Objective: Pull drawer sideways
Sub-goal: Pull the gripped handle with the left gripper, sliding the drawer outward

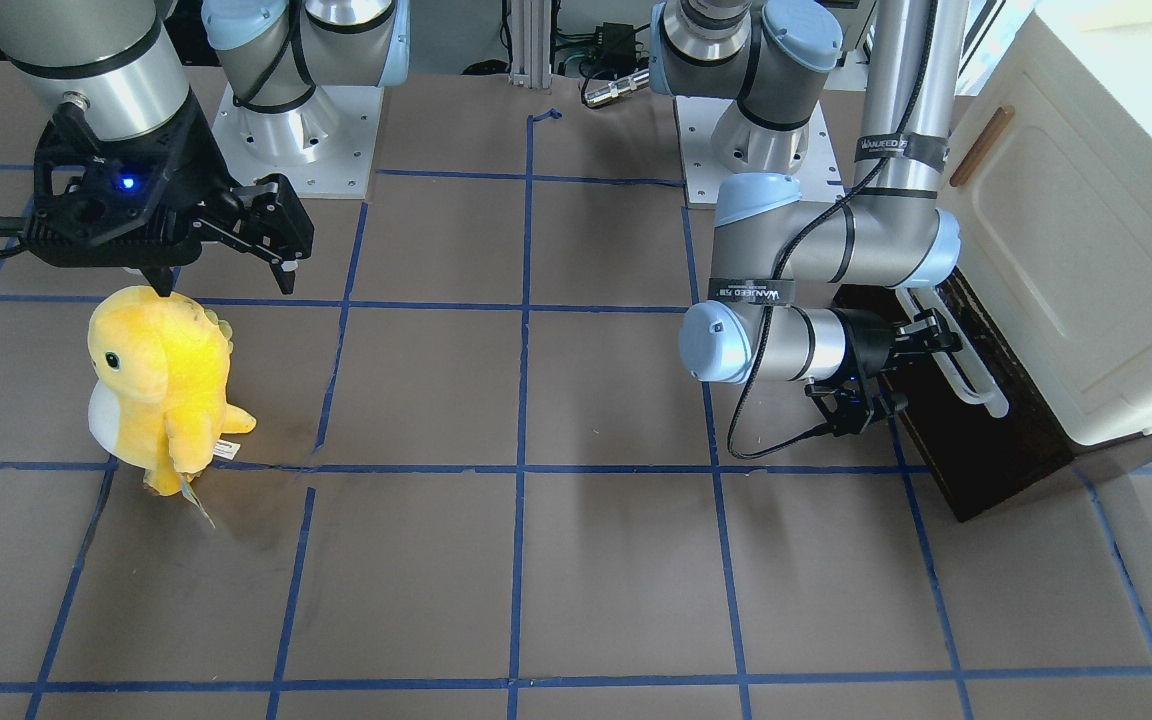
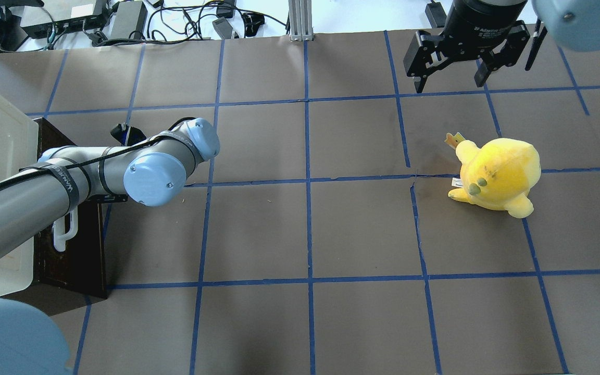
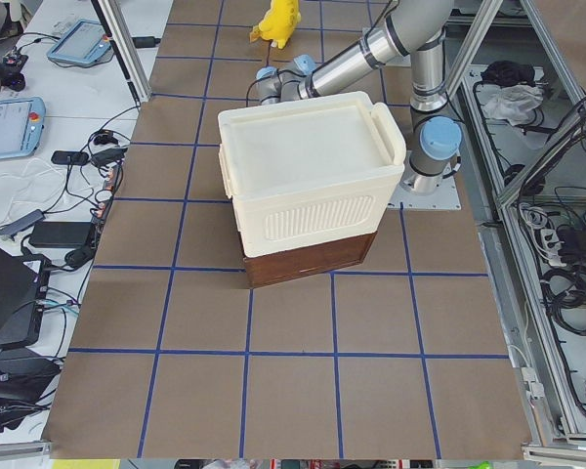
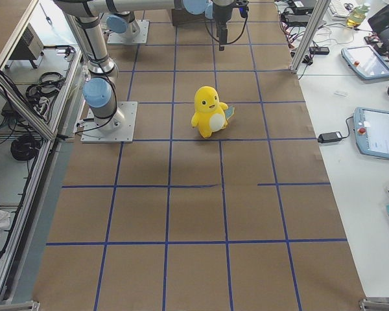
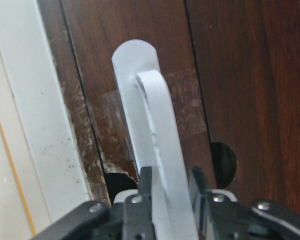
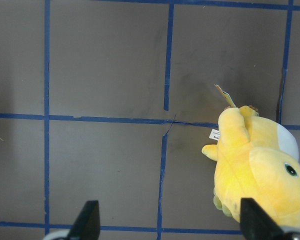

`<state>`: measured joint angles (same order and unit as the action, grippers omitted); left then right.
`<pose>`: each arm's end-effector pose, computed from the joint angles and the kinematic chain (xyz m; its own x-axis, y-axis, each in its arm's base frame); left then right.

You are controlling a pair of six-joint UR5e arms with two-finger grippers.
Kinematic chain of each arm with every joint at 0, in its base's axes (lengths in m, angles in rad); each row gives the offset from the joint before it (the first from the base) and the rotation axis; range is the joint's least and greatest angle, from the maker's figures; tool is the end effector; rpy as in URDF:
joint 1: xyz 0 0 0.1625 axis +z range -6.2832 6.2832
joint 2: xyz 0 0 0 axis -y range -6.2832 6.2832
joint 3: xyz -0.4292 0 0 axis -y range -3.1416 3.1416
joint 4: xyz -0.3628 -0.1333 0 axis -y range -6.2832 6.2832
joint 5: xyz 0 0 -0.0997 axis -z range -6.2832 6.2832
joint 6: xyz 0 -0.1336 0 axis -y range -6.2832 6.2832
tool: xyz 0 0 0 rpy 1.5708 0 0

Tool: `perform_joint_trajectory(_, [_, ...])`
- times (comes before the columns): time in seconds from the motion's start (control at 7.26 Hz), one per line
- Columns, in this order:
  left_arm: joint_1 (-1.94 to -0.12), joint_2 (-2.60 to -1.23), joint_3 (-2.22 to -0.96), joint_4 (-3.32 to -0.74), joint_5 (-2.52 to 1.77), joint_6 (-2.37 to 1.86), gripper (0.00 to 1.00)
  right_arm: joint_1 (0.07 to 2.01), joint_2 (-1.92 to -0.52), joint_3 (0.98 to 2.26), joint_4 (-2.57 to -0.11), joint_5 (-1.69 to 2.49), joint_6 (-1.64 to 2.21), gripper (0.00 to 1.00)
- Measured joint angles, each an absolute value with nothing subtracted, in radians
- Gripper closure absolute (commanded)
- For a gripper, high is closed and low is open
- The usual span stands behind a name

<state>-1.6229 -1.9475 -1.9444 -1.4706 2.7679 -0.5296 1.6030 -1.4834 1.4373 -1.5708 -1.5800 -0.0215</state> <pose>-0.0335 -0.4720 0.2151 -0.3102 0.1005 -0.9453 -0.1336 0.9799 0.1480 0.1483 -0.5011 0.4779 -0.9985 -0.0532 0.0102 -0.0536 0.9975 -0.0459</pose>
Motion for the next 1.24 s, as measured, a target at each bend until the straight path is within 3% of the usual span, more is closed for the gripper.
perform_joint_trajectory(0.41, [-1.623,-1.947,-1.945,-1.469,2.766,-0.531,0.77,1.603,-1.483,1.437,-1.571,-1.580,-0.021,0.00])
perform_joint_trajectory(1.24, [-1.639,-1.959,-1.939,-1.459,2.757,-0.524,0.77,1.603,-1.483,1.437,-1.571,-1.580,-0.022,0.00])
